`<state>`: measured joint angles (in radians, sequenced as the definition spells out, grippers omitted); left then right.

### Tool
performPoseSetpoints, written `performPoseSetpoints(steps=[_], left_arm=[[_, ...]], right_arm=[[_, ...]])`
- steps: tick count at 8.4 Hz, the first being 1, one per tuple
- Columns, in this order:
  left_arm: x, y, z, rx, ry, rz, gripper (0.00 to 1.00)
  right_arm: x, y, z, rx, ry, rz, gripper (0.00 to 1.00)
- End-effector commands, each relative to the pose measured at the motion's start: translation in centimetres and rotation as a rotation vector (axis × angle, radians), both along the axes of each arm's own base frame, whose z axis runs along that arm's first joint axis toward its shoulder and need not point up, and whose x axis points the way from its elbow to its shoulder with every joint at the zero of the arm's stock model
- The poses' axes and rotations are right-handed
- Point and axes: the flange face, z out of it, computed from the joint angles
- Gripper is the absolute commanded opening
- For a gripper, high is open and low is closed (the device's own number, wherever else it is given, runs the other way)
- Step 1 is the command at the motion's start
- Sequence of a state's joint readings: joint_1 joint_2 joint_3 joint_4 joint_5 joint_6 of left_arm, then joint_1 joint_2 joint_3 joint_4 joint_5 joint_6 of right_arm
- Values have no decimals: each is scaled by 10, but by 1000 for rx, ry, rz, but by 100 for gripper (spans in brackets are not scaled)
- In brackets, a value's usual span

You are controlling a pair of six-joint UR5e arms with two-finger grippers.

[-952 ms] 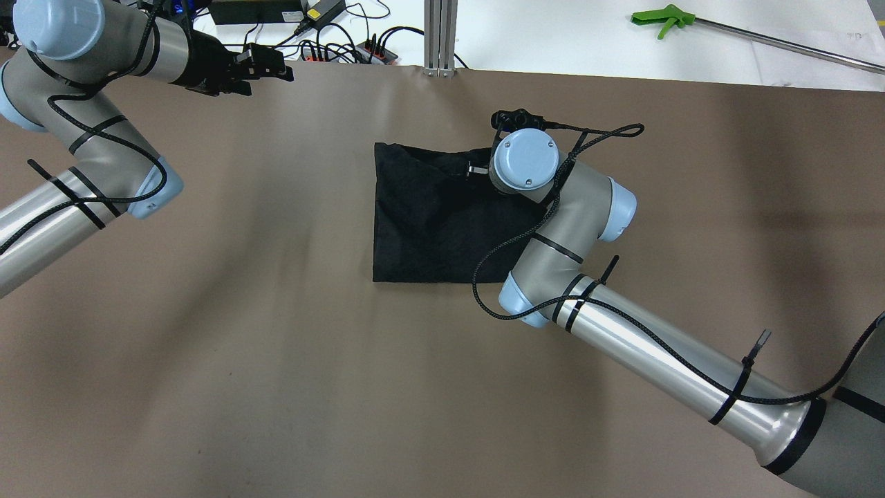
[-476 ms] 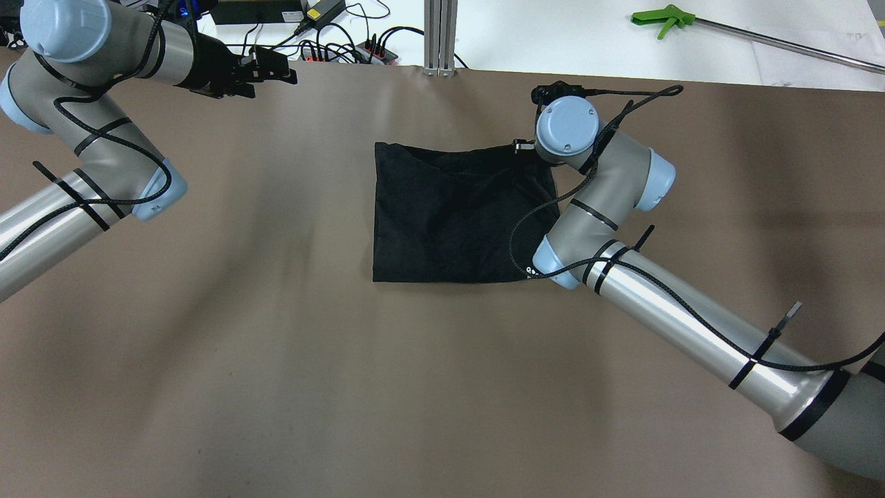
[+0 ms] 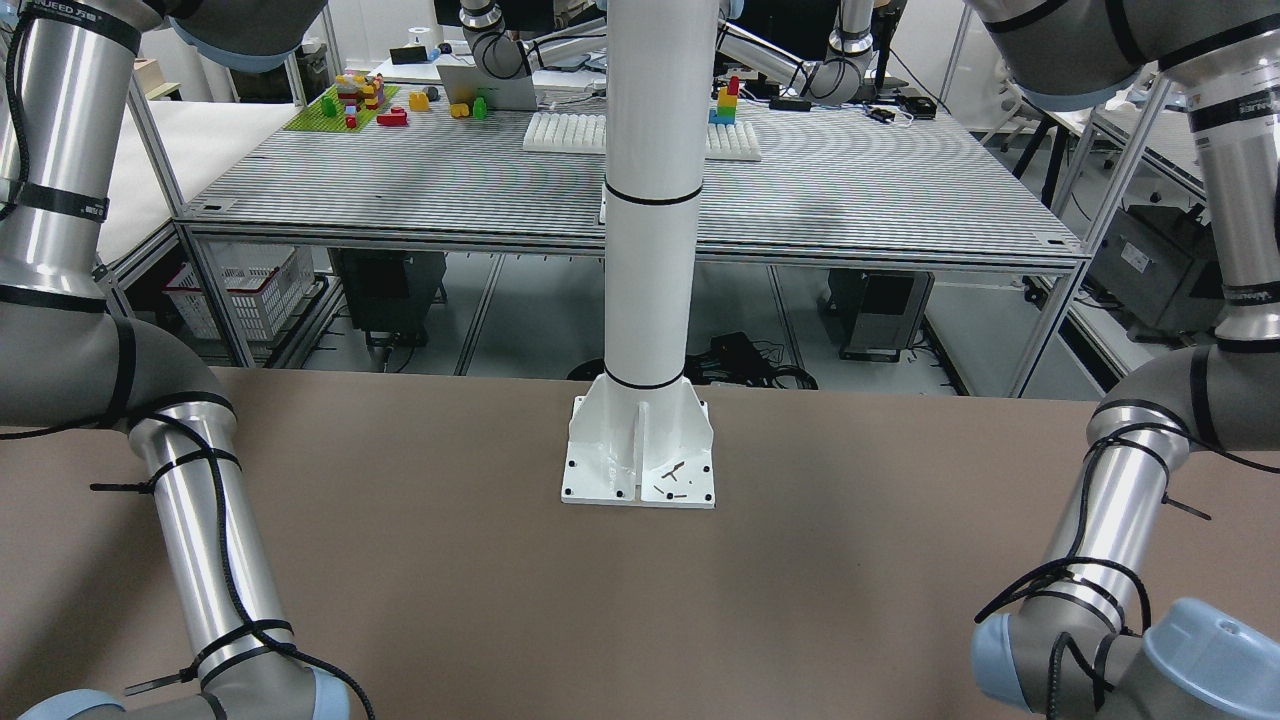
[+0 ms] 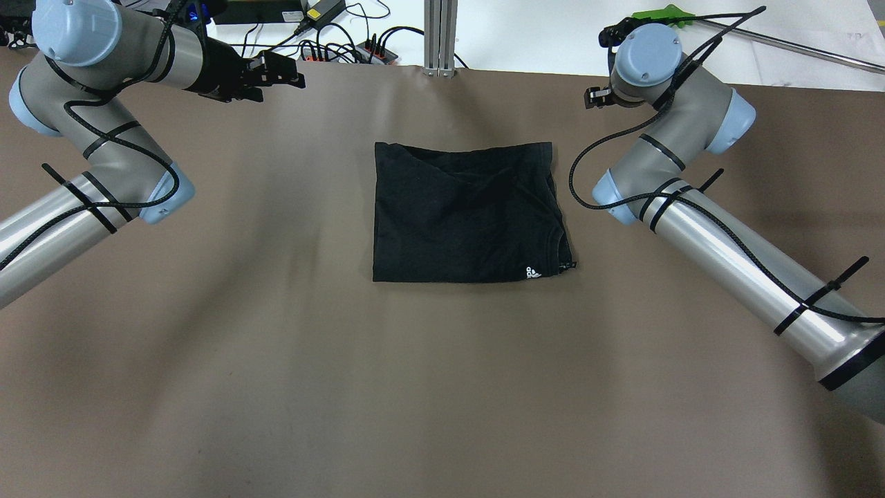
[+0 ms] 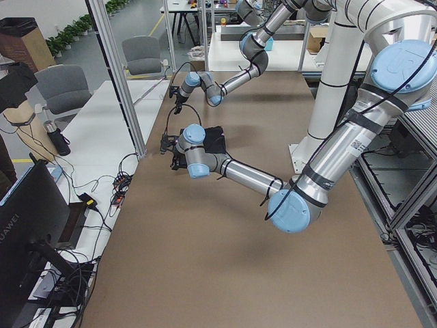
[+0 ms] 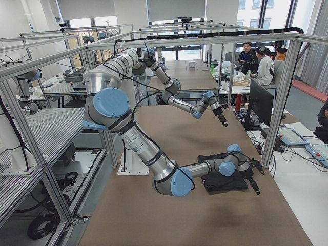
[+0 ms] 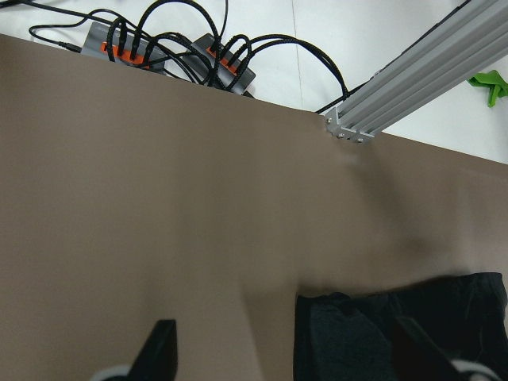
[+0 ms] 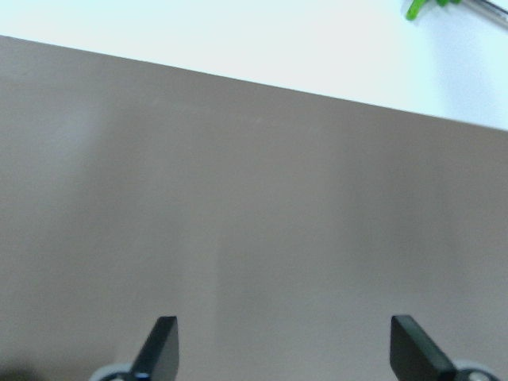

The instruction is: Fold clothes

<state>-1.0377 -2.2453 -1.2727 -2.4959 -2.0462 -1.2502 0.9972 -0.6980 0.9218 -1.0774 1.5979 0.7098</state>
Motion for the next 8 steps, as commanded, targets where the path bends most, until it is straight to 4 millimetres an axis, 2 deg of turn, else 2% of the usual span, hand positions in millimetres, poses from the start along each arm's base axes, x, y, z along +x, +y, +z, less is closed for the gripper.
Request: performPoseSetpoints(steps=[1, 2, 3, 4, 5, 6, 7, 8], left_arm=[[-4, -7, -9, 3, -9, -12, 95], [-23, -22, -2, -2, -109, -14, 95], [-44, -37, 8, 26, -241, 2, 95], [-72, -52, 20, 40, -341, 5, 95], [-102, -64, 27, 27, -403, -22, 95], [-137, -73, 30, 20, -441, -61, 95], [-170, -79, 34, 30, -504, -57, 95], [-201, -85, 39, 66, -596, -48, 95]], right_arm=[[29, -11, 0, 6, 3, -34, 94], [54, -12, 4, 10, 14, -87, 94], [88, -10, 17, -12, 79, -142, 94], [134, -8, 26, -36, 166, -205, 94], [182, -3, 48, -52, 250, -299, 94], [221, 17, 84, -46, 306, -360, 94], [275, 29, 100, -45, 330, -345, 94], [328, 39, 125, -66, 336, -358, 94]])
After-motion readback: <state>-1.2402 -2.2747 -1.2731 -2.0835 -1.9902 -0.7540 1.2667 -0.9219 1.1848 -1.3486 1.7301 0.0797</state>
